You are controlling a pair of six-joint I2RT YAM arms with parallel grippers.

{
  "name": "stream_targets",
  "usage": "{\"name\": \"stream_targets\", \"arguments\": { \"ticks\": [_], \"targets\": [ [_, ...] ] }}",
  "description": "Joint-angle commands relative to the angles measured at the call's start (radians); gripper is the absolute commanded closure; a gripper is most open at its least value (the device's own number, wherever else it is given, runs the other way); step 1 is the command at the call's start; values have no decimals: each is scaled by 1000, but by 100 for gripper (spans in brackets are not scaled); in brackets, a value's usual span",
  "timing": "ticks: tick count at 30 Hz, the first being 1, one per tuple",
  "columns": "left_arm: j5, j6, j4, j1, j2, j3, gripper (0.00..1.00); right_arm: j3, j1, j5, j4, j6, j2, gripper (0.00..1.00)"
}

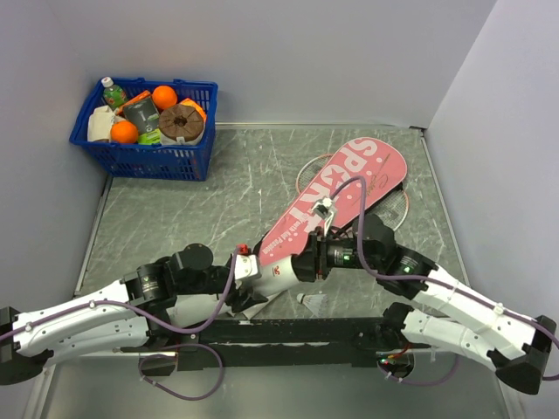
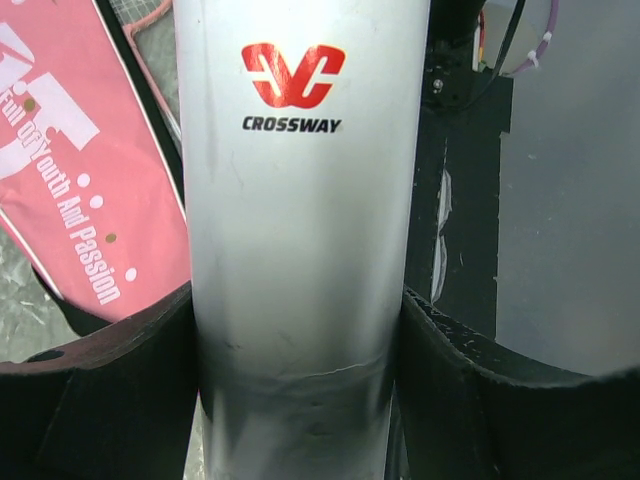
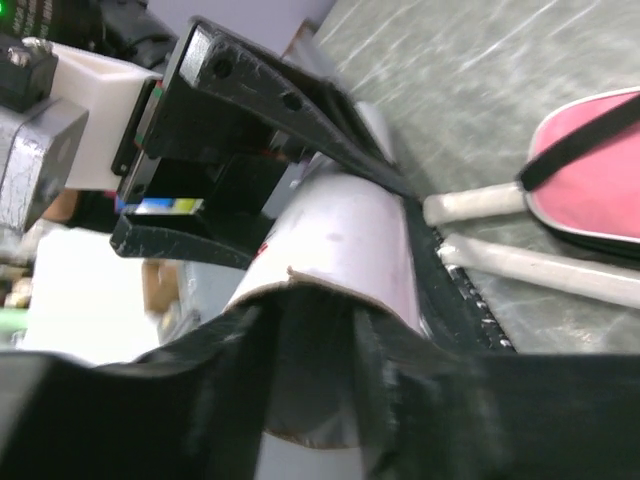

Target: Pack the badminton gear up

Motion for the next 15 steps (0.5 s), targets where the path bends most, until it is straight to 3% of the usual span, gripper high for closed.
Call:
{"name": "stream_targets", "arguments": {
  "ticks": [1,9,15],
  "targets": [
    [-3,-17,107,-1,-18,30,99,70,9,120,-155,-63,-84,52],
    [6,-17,107,-1,-10,32,99,223,-8,433,-511,-131,-218,44],
    [1,-17,106,-1,-14,33,99,158,-8,590,-679,-8,-295,42]
  ]
}}
